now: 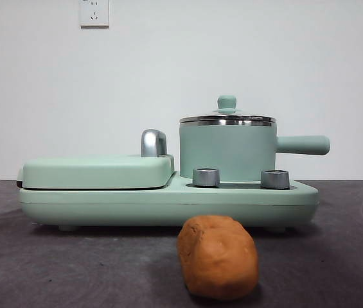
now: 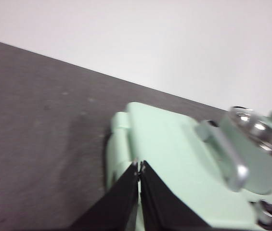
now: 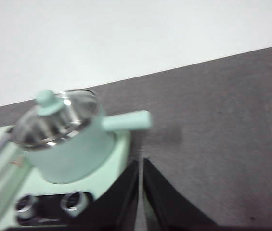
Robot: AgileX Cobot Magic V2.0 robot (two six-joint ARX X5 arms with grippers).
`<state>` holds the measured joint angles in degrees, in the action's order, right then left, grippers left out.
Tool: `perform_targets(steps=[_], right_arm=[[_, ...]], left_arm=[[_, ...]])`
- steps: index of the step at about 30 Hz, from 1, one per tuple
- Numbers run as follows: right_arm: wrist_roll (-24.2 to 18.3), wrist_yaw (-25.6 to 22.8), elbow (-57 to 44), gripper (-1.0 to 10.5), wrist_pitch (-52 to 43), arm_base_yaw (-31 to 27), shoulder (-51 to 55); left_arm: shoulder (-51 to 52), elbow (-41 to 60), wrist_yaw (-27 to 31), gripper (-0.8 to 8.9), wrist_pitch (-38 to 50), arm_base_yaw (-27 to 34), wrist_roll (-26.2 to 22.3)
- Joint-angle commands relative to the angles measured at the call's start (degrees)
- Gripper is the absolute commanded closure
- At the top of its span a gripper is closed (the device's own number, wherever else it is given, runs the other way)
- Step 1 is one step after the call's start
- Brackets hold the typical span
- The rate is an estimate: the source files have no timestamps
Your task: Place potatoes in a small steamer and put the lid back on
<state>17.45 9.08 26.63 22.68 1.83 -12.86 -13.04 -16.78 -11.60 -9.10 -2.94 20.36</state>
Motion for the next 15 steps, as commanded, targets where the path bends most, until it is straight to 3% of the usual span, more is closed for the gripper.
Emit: perform_targets(steps=[1, 9, 15], right_arm=[[-0.2, 2.5, 6.1, 9.4, 2.8, 0.0, -4.0], [-7.1, 14.5, 19.6, 9.4, 10.6, 0.0, -14.6], [-11.5, 22.1, 23.6, 9.4, 13.0, 0.0, -18.9]], left_arm=[[-4.9, -5.6, -2.3, 8.06, -1.5, -0.6, -0.5], [-19.1, -22.2, -9.8, 8.06, -11.3, -2.3, -7.3], [-26.2, -31.0, -16.7, 8.07, -16.7, -3.3, -12.4]])
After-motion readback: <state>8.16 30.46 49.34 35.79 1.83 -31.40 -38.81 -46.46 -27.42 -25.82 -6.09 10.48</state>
